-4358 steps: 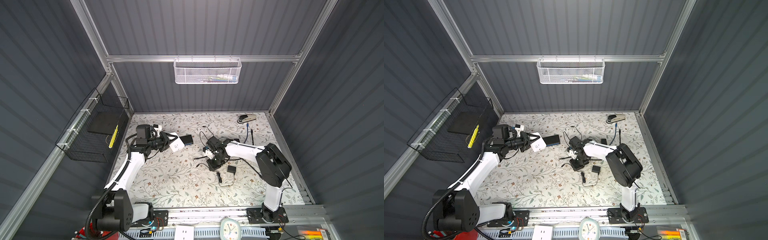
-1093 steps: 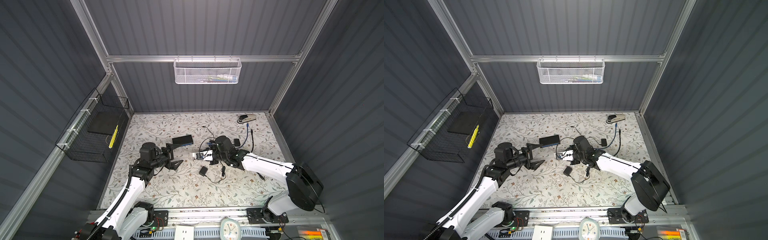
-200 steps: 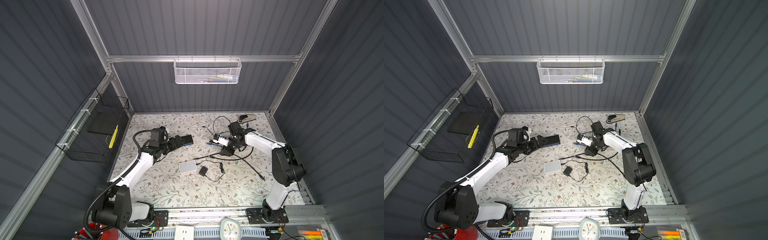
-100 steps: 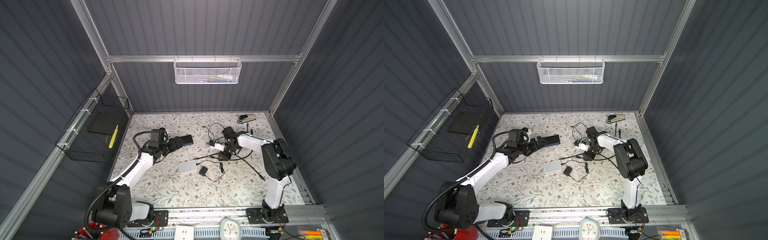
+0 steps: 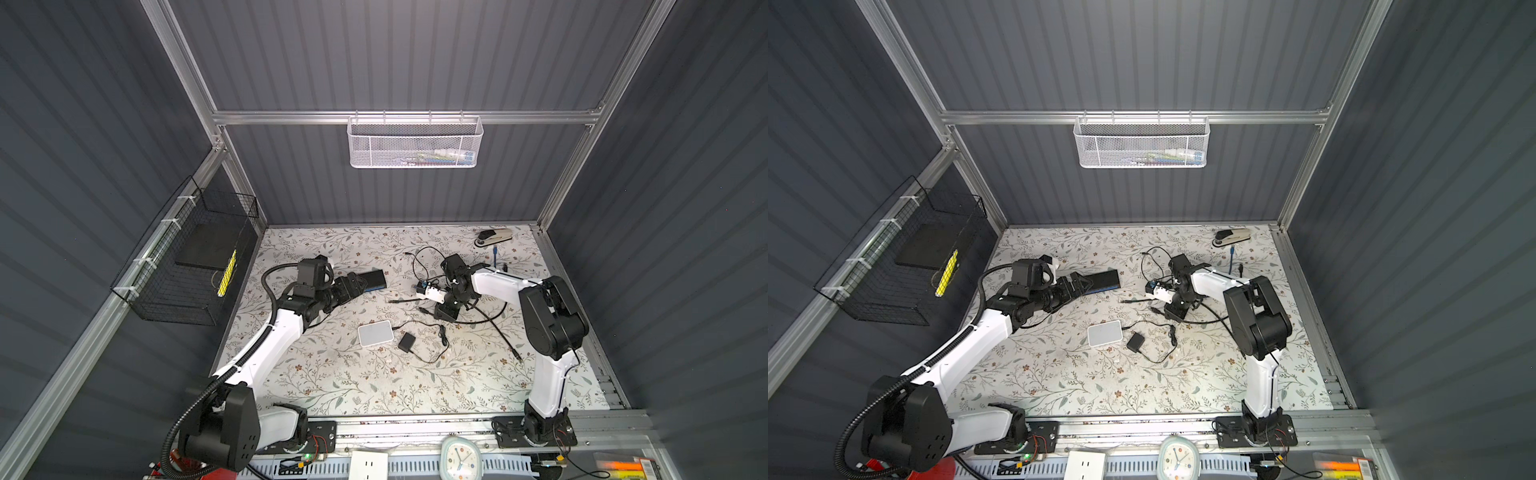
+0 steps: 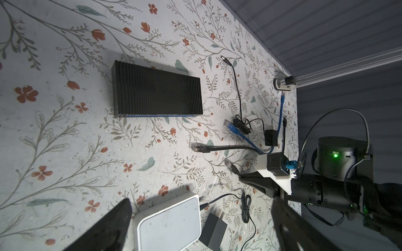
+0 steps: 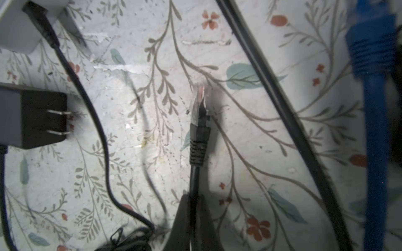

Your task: Insert the plug into the switch port

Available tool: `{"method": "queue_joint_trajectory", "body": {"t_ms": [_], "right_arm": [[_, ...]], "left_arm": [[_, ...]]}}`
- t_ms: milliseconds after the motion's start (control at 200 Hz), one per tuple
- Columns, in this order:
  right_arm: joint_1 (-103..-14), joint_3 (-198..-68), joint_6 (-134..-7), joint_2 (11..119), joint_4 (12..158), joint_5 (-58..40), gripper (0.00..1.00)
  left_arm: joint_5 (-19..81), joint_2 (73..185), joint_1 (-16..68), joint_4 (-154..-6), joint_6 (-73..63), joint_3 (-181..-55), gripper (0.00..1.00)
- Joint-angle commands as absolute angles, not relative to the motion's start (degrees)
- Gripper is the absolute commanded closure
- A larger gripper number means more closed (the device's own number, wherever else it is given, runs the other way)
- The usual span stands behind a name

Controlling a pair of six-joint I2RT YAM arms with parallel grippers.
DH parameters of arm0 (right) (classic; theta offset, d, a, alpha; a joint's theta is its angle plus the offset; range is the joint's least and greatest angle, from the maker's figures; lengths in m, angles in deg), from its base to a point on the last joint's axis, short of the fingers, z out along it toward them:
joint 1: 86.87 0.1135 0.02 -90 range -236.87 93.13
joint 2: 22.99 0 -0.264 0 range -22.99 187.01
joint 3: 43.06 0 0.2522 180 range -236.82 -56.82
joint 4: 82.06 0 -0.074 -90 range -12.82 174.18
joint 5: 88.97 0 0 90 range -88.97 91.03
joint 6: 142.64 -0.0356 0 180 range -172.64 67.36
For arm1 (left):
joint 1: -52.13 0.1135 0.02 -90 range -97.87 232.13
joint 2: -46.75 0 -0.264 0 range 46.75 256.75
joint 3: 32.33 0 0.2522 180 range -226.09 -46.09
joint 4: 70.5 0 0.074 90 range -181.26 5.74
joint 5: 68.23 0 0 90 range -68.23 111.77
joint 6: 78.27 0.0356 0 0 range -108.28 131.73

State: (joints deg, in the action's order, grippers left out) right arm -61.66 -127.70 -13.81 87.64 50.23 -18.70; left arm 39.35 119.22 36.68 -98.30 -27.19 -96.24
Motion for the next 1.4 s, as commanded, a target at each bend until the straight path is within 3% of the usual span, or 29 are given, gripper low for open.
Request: {"method": "queue_joint_trajectory", "body": {"t_ms": [0,240,430,640,805,1010,1201,1391], "right_arm": [[-61.4,-122.5,-14.1,78.4,53.2,-18.9,1.0],[-59.6,-105.0,-12.0,45.1,72.7,-3.3,1.0],[-56.7,-95.5,-6.5,27.3,83.1,2.0,1.0],[-56.4,-93.0,-6.5,25.0,83.9,1.0,1.0],[-56.4,-92.2,-7.3,25.6,84.1,-0.7,1.0],[-56.4,-92.7,-8.6,27.1,84.2,-3.0,1.0],[-56.4,-92.9,-8.2,28.3,83.3,-4.7,1.0],[-56.3,-93.1,-7.4,28.9,83.3,-5.1,1.0]], "left_arm": [[44.7,118.1,36.6,-95.6,-31.1,-96.1,0.0],[61.3,121.5,33.9,-65.1,-54.4,-95.1,0.07],[59.1,128.4,23.1,-65.0,-59.1,-106.2,0.09],[52.9,134.3,15.6,-58.2,-74.5,-105.5,0.19],[47.1,132.5,10.7,-76.5,-68.8,-110.6,0.2],[46.6,135.4,7.7,-77.0,-68.2,-111.7,0.34],[46.0,136.2,6.3,-76.5,-70.7,-113.1,0.37],[46.3,137.3,5.6,-78.5,-73.4,-114.2,0.59]]}}
